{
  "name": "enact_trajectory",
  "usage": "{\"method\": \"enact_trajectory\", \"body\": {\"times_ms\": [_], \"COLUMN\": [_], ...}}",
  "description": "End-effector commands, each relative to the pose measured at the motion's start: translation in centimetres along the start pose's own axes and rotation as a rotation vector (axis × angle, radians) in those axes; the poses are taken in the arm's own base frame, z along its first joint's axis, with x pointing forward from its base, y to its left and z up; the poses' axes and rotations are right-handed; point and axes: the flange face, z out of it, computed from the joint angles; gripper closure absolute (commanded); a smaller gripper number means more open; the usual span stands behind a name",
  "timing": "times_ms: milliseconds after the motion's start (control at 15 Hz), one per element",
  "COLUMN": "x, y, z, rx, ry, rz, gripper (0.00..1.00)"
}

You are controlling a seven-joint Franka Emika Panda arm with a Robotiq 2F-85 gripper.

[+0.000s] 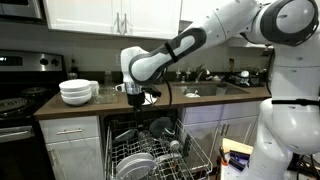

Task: Pick up the white plate from the dishwasher and put it on top of the white plate on the counter.

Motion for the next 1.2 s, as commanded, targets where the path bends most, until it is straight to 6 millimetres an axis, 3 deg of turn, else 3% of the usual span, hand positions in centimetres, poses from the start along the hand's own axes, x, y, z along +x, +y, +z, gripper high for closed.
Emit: {"method": "enact_trajectory", "body": {"times_ms": [0,133,867,1133], "x": [0.1,0.2,3.0,3.8], "y": [0.0,0.3,1.5,1.8], "z": [0.3,0.7,9.9,12.3], "rx": [0.000,-0.032,-0.061,-0.051], "ry": [-0.009,-0.023,-0.112,-0.123], "rz": [-0.003,0.019,-0.057,-0.073], "gripper": [0.00,0.00,0.00,0.00]}}
